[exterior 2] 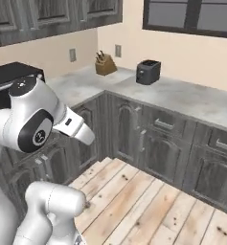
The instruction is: Organize the utensils by type. Pick up the wooden spoons from the counter and place them in the open cabinet. Then pick up the metallic utensils from the counter and place them in the open drawer.
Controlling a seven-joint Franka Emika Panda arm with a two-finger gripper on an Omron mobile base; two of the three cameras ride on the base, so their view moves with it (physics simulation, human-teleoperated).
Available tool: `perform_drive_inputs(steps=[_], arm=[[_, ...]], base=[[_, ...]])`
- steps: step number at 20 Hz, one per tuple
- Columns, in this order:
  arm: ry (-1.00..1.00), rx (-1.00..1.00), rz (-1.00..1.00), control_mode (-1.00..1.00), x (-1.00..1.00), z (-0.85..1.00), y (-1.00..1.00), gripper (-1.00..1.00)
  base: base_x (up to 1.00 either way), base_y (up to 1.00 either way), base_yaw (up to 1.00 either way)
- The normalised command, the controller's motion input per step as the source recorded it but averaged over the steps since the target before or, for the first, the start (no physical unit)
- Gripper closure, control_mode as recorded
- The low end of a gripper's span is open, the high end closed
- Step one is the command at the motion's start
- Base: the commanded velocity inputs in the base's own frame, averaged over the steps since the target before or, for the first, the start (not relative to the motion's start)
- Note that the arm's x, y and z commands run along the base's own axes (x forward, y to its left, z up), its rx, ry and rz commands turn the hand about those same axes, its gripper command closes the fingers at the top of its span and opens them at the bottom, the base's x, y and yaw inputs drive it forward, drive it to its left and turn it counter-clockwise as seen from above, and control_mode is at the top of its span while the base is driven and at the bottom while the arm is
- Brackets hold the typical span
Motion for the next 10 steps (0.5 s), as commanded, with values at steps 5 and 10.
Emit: perform_drive_inputs(steps=[5,10], arm=[[0.0,0.0,0.0,1.0,0.0,0.0,0.0,-1.0],[0.0,0.0,0.0,1.0,0.0,0.0,0.0,-1.0]], base=[[0.02,-0.09,-1.0],[0.1,-0.03,-0.98]])
